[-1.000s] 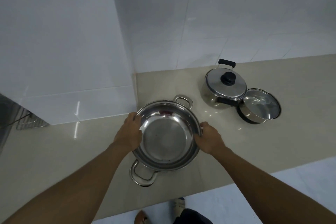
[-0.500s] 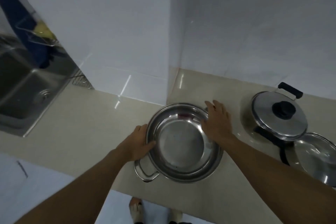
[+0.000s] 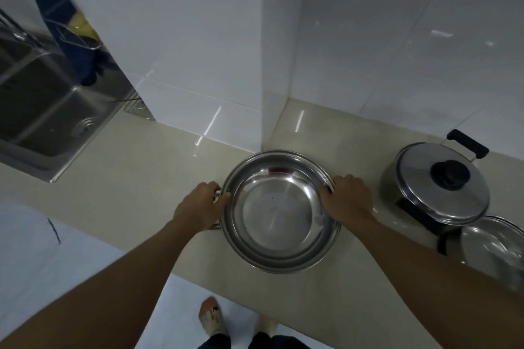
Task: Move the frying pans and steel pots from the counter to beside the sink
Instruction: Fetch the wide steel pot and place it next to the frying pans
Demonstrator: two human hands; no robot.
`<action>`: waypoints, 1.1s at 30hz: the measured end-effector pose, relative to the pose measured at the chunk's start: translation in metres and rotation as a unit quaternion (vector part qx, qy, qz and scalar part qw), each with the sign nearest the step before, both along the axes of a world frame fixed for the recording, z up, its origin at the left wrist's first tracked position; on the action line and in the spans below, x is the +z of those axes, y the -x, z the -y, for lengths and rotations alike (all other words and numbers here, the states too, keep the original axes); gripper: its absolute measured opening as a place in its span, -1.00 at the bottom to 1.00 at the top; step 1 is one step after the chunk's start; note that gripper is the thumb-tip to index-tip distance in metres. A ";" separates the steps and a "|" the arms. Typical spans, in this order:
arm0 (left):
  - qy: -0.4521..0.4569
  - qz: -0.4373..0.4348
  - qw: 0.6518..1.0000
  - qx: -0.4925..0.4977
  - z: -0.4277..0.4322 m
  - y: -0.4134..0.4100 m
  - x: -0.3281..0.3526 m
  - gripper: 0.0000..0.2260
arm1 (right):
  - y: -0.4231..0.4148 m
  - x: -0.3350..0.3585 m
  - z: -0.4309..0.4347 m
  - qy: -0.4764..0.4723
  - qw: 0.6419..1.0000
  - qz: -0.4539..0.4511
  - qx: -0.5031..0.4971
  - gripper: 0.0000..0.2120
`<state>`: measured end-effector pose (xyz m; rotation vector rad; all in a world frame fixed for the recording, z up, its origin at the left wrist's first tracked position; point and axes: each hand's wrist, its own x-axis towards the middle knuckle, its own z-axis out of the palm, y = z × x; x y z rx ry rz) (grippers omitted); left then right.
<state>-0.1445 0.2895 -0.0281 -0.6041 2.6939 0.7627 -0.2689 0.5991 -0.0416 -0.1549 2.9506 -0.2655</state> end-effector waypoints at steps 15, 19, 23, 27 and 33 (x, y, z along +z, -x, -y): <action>0.086 0.037 0.995 -0.012 0.009 -0.035 0.018 -0.60 | -0.037 0.003 0.016 0.099 0.994 -0.013 0.041 -0.79; 0.095 0.038 0.995 0.005 0.044 -0.054 0.034 -0.57 | -0.044 0.018 0.054 0.130 0.989 -0.017 0.068 -0.80; 0.105 0.043 0.993 0.029 0.090 -0.086 0.049 -0.56 | -0.060 0.031 0.104 0.151 0.983 0.001 0.103 -0.63; 0.125 0.016 0.991 0.036 0.143 -0.136 0.063 -0.62 | -0.094 0.038 0.170 0.168 0.976 -0.008 0.142 -0.50; 0.147 -0.003 0.987 0.073 0.233 -0.229 0.082 -0.62 | -0.153 0.056 0.284 0.173 0.956 -0.039 0.233 -0.49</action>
